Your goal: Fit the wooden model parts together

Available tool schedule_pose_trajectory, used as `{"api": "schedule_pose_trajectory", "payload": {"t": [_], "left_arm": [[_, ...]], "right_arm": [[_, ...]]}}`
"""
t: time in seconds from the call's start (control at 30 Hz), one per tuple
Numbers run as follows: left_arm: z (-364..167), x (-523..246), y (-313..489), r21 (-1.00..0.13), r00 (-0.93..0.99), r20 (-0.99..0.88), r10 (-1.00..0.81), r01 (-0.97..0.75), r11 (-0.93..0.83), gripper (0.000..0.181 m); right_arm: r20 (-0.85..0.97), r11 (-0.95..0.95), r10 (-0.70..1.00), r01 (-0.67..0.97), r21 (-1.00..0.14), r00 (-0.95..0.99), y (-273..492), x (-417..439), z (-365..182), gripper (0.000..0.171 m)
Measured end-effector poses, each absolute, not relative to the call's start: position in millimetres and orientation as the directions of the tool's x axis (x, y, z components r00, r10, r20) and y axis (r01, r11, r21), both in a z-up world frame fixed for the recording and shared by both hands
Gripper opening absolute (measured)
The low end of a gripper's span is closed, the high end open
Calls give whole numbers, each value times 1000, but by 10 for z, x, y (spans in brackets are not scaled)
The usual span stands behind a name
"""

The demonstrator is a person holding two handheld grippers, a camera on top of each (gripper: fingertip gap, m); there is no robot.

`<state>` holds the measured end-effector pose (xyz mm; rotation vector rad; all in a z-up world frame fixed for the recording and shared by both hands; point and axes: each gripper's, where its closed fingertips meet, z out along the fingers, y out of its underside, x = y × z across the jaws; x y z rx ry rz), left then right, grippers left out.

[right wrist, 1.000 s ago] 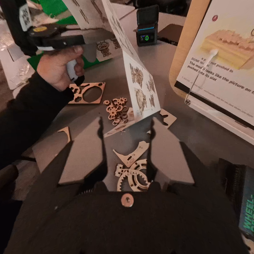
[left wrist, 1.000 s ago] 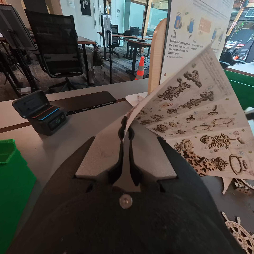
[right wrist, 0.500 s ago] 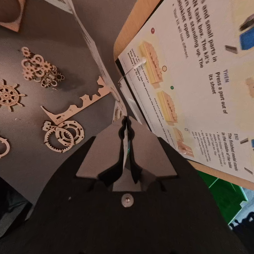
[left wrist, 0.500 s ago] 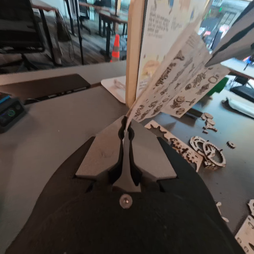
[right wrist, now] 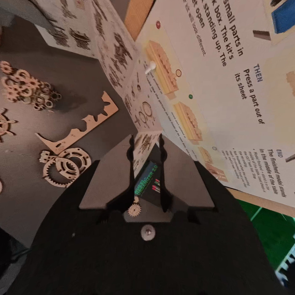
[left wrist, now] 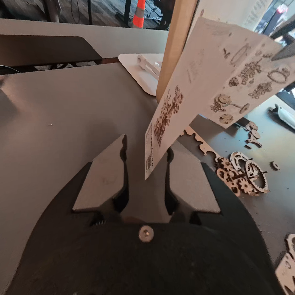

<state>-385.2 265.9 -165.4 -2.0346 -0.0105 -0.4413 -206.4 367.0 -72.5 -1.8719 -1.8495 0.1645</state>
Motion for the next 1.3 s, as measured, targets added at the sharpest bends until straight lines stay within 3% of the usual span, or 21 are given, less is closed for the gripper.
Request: {"api": "schedule_pose_trajectory", "payload": {"t": [0.03, 0.13, 0.23, 0.33, 0.43, 0.53, 0.63, 0.73, 0.8, 0.9, 0.97, 1.07, 1.17, 1.3], "left_arm": [[-1617, -3857, 2654, -851, 926, 332, -181, 211, -480, 51], [-1458, -3877, 2630, -862, 903, 380, -202, 267, -431, 57], [-1316, -3964, 2586, -877, 903, 381, -197, 285, -387, 57], [-1125, -3995, 2525, -894, 916, 353, -190, 270, -357, 68], [-918, -4006, 2478, -933, 946, 277, -169, 223, -281, 71], [-825, -3931, 2439, -945, 956, 233, -178, 179, -275, 75], [-616, -3807, 2370, -972, 971, 144, -192, 103, -211, 75], [-454, -3849, 2311, -992, 996, -10, -94, -22, -127, 74], [-411, -3774, 2196, -992, 996, 2, -91, -9, -122, 75], [-336, -3437, 1788, -989, 982, 9, -188, -19, -145, 79], [-343, -3233, 1386, -981, 972, -27, -234, -70, -180, 85], [-467, -2972, 676, -969, 955, -86, -282, -146, -198, 81], [-716, -2795, 15, -966, 955, -29, -294, -102, -236, 53], [-1412, -2729, -952, -887, 977, 85, -197, -16, -461, 62]], "right_arm": [[237, 48, 969, 886, -461, 71, 3609, -2081, -683, 30], [239, 35, 964, 843, -537, 112, 3518, -2034, -525, 49], [181, 15, 973, 747, -664, 141, 3292, -1891, -319, 53], [77, -9, 988, 547, -837, 135, 2948, -1698, -168, 64], [-26, -92, 983, 362, -928, 184, 2751, -1379, -310, 76], [-107, -179, 961, 279, -944, 255, 2650, -1077, -735, 86], [-56, -133, 943, 217, -967, 329, 2606, -851, -1093, 90], [52, -21, 918, 179, -984, 394, 2531, -710, -1298, 80], [69, -1, 901, 162, -987, 428, 2514, -667, -1245, 81], [159, 88, 873, 172, -981, 461, 2544, -659, -1242, 55], [176, 75, 864, 224, -972, 472, 2577, -691, -1309, 77], [222, 98, 851, 273, -957, 475, 2571, -738, -1356, 77], [234, 91, 850, 307, -948, 472, 2572, -764, -1414, 76], [262, 95, 854, 361, -928, 450, 2536, -796, -1510, 79]]}}
